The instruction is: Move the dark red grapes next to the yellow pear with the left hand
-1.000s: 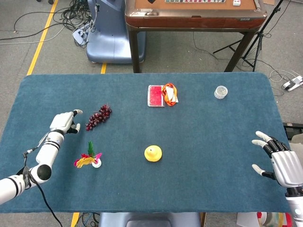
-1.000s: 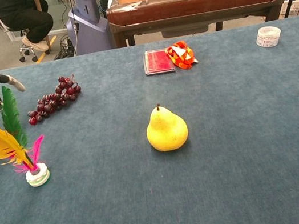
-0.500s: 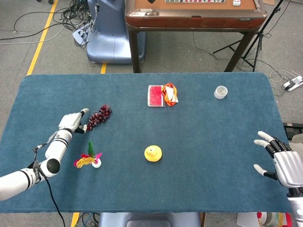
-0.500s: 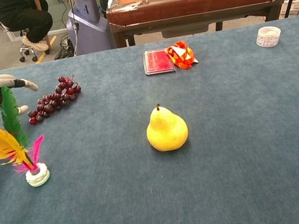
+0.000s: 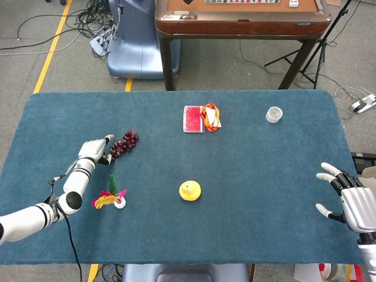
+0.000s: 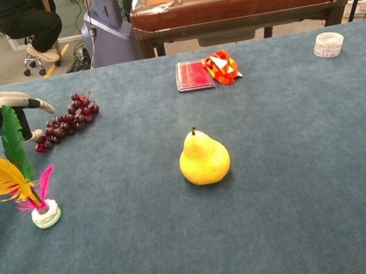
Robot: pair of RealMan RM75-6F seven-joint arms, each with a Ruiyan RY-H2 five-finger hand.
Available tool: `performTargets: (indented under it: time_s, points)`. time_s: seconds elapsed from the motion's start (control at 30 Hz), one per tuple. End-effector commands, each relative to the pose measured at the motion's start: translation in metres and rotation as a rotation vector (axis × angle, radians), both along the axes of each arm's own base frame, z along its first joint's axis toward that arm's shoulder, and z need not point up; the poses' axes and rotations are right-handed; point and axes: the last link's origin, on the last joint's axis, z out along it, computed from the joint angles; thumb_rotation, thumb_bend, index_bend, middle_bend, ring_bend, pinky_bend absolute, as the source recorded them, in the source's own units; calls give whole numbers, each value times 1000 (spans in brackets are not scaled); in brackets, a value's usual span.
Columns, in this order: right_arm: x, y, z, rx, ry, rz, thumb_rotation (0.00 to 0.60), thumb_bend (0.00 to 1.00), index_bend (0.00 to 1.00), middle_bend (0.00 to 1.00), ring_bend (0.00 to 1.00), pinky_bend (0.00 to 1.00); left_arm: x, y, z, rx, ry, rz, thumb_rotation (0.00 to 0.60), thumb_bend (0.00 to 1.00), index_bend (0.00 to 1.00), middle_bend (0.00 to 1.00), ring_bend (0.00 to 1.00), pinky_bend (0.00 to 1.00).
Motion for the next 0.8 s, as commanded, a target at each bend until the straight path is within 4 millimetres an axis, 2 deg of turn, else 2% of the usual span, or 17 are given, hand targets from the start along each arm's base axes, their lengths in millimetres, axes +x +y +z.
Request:
performTargets:
  time_s: [0.03,0.4,0.63,0.8]
  points:
    - [0,0,0,0,-1,0,600,110,286,170,167,312,3,0,-3,-27,4,-3,600,547,115,1000,1000,1000]
    - [-2,-2,-2,8,0,-7,600,111,285,170,167,312,21,-8,-1,-74,-21,-48,600,548,197,1000,1000,1000]
    - [-2,-2,-2,7,-1,-7,600,110,286,170,167,312,24,-15,-1,-115,-4,-61,600,548,225,1000,1000,1000]
    - [-2,-2,0,3,-2,-6,600,111,285,170,167,312,27,-18,-2,-130,-3,-62,600,549,304,1000,1000,1000]
